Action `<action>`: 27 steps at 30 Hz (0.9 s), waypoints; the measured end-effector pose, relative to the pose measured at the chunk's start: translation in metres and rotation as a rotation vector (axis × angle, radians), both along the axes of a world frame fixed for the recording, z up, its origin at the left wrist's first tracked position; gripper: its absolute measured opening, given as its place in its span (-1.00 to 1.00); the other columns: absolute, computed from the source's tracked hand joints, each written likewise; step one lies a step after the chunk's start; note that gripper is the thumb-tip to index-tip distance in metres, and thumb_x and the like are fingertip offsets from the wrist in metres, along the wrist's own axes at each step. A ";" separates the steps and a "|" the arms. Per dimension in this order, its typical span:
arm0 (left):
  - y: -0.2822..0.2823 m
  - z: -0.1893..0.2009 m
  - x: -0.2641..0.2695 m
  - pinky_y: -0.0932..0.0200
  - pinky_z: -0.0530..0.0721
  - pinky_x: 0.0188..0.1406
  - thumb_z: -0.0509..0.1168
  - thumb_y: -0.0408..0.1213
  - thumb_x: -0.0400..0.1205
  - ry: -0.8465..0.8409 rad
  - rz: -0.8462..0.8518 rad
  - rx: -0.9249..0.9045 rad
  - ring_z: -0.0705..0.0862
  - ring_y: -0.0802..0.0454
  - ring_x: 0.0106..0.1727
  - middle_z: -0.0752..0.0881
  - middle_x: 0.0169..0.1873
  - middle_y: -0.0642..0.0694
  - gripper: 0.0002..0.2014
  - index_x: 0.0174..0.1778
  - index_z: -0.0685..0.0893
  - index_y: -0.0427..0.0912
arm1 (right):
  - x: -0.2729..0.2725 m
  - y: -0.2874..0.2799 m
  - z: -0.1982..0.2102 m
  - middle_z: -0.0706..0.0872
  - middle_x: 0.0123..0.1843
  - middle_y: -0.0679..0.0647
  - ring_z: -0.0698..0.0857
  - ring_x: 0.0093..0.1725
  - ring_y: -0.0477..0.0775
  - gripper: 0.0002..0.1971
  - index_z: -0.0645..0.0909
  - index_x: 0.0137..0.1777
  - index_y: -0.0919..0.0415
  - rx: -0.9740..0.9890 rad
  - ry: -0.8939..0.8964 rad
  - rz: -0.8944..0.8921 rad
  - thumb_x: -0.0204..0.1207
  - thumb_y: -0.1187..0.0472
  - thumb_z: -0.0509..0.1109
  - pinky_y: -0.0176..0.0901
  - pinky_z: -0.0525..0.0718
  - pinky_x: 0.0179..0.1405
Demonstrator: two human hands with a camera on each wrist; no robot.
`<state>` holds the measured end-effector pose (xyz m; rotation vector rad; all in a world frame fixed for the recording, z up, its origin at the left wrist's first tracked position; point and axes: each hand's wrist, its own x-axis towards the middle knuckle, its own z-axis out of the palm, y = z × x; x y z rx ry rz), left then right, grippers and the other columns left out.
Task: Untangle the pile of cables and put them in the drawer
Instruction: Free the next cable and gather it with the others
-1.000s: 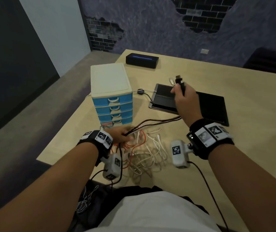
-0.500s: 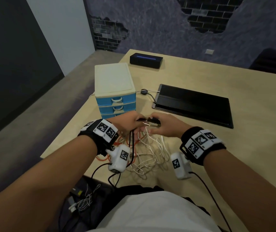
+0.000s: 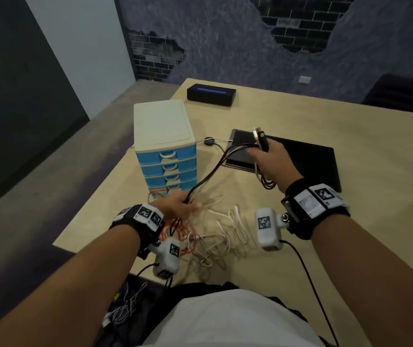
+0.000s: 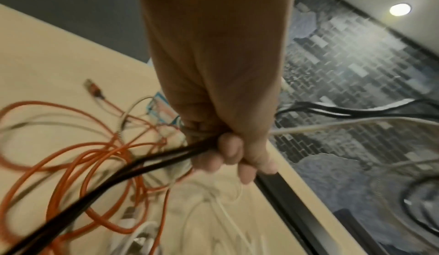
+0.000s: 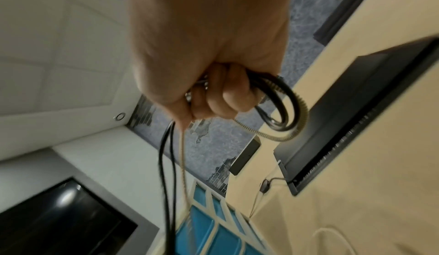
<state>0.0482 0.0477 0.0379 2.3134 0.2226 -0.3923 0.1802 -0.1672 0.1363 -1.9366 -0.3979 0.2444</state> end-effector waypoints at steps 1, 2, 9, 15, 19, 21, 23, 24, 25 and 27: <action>0.003 -0.007 -0.005 0.09 0.60 -0.19 0.27 0.01 0.63 -0.001 -0.027 0.008 0.66 -0.01 -0.30 0.69 -0.37 -0.07 -0.70 -0.18 0.66 -0.17 | 0.001 -0.003 0.000 0.64 -0.30 0.05 0.58 -0.31 0.03 -0.94 0.65 -0.08 0.13 0.056 0.064 -0.080 0.54 0.16 0.41 -0.15 0.52 -0.32; 0.006 -0.012 -0.009 0.02 0.61 -0.16 0.27 0.04 0.59 -0.015 -0.037 0.007 0.66 -0.09 -0.31 0.68 -0.40 -0.12 -0.68 -0.17 0.64 -0.20 | 0.006 -0.007 -0.002 0.55 -0.36 -0.01 0.49 -0.39 -0.02 -0.92 0.60 -0.14 0.07 0.111 0.124 -0.174 0.48 0.11 0.41 -0.16 0.40 -0.42; 0.006 0.012 0.007 0.02 0.64 -0.24 0.13 0.02 0.71 0.037 0.115 -0.001 0.56 -0.06 -0.44 0.52 -0.54 -0.04 -0.61 -0.36 0.50 -0.14 | 0.011 -0.014 -0.005 0.61 -0.01 0.15 0.56 -0.03 0.12 -0.72 0.58 0.22 0.30 -0.127 -0.008 -0.313 0.68 0.11 0.26 -0.14 0.42 -0.11; -0.025 0.050 0.041 0.37 0.38 -0.70 0.03 -0.02 0.76 -0.040 0.129 -0.158 0.39 0.17 -0.69 0.44 -0.62 0.01 -0.55 -0.42 0.44 -0.13 | -0.028 0.024 -0.014 0.58 -0.16 0.05 0.58 -0.21 0.04 -0.75 0.46 0.05 0.18 -0.178 0.118 -0.057 0.57 0.04 0.40 -0.11 0.54 -0.28; -0.042 0.058 0.051 0.28 0.34 -0.71 -0.05 -0.24 0.78 0.021 0.097 -0.227 0.33 0.06 -0.60 0.38 -0.56 -0.08 -0.63 -0.37 0.39 -0.15 | -0.045 0.036 -0.020 0.53 -0.14 0.13 0.36 -0.47 -0.11 -0.55 0.32 0.18 0.21 0.016 0.527 0.113 0.52 0.06 0.50 -0.25 0.34 -0.58; -0.042 0.061 0.050 0.27 0.43 -0.72 -0.03 -0.33 0.76 0.024 0.048 -0.188 0.40 0.04 -0.59 0.43 -0.53 -0.11 -0.66 -0.35 0.41 -0.16 | -0.045 0.036 -0.023 0.45 -0.09 0.13 0.33 -0.44 -0.12 -0.56 0.24 0.21 0.20 0.053 0.593 0.125 0.53 0.26 0.47 -0.23 0.28 -0.54; -0.040 0.063 0.046 0.24 0.50 -0.67 0.01 -0.27 0.76 -0.004 0.009 -0.126 0.46 0.02 -0.61 0.49 -0.54 -0.09 -0.65 -0.37 0.43 -0.16 | -0.044 0.035 -0.026 0.40 -0.01 0.13 0.35 -0.35 -0.10 -0.50 0.23 0.28 0.21 0.015 0.570 0.127 0.51 0.32 0.46 -0.21 0.29 -0.49; -0.039 0.063 0.044 0.22 0.50 -0.65 0.03 -0.26 0.76 -0.014 -0.014 -0.117 0.47 0.02 -0.61 0.51 -0.55 -0.08 -0.63 -0.40 0.43 -0.15 | -0.043 0.034 -0.027 0.40 0.02 0.13 0.36 -0.32 -0.10 -0.47 0.23 0.31 0.21 -0.003 0.555 0.130 0.49 0.29 0.49 -0.21 0.30 -0.49; -0.039 0.063 0.043 0.21 0.49 -0.64 0.06 -0.28 0.75 -0.024 -0.042 -0.119 0.48 0.01 -0.62 0.51 -0.56 -0.08 -0.62 -0.44 0.43 -0.15 | -0.042 0.033 -0.030 0.40 0.03 0.13 0.37 -0.31 -0.11 -0.44 0.24 0.30 0.21 -0.011 0.544 0.130 0.48 0.24 0.53 -0.23 0.32 -0.50; -0.041 0.065 0.042 0.23 0.45 -0.65 0.09 -0.34 0.73 -0.032 -0.088 -0.124 0.46 0.01 -0.61 0.51 -0.56 -0.08 -0.60 -0.48 0.42 -0.13 | -0.041 0.034 -0.034 0.41 0.03 0.14 0.37 -0.32 -0.12 -0.45 0.24 0.21 0.18 -0.008 0.528 0.124 0.46 0.15 0.57 -0.26 0.32 -0.55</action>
